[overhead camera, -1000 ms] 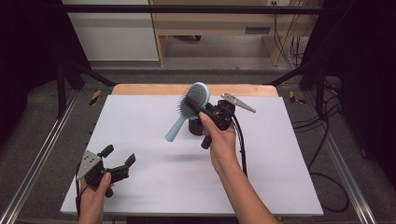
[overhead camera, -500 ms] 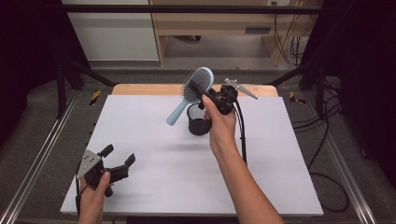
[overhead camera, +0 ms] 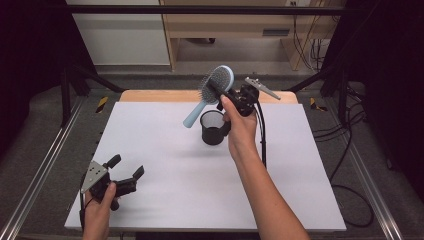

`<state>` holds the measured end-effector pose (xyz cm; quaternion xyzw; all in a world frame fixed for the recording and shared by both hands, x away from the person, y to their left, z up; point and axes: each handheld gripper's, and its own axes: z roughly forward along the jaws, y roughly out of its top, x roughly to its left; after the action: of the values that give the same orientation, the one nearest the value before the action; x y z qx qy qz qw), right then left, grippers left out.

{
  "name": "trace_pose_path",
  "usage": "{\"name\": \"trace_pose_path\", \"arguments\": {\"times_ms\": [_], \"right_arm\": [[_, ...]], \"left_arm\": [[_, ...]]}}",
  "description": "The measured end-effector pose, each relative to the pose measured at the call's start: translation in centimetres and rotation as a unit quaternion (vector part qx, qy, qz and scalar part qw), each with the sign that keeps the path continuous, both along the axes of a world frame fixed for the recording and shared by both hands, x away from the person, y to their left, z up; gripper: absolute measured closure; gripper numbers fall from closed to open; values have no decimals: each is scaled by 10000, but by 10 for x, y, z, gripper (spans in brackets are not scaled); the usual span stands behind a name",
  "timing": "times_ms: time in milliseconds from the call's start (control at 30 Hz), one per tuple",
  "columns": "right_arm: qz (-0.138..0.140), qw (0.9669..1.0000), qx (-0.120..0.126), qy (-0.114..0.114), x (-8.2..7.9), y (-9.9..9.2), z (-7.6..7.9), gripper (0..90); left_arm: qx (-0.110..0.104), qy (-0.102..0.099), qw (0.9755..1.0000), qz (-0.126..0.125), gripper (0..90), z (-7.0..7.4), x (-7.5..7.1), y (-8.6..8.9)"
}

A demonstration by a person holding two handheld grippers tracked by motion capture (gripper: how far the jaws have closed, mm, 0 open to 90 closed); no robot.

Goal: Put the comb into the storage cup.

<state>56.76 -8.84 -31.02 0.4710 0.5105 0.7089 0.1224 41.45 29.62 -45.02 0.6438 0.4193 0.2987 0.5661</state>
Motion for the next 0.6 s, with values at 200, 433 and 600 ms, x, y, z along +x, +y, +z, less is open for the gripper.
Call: {"name": "trace_pose_path", "arguments": {"times_ms": [200,433,600], "right_arm": [[-134,9999,39,-4,5,-10,-1,501],[-309,9995,30,-70,6,-21,1,500],[-405,9992,-4,-65,6,-30,2,499]], "left_arm": [[-45,44,10000,25,31,-1,0,1],[-35,57,10000,-3,30,-1,1,0],[-30,55,10000,9,30,-1,1,1]]}}
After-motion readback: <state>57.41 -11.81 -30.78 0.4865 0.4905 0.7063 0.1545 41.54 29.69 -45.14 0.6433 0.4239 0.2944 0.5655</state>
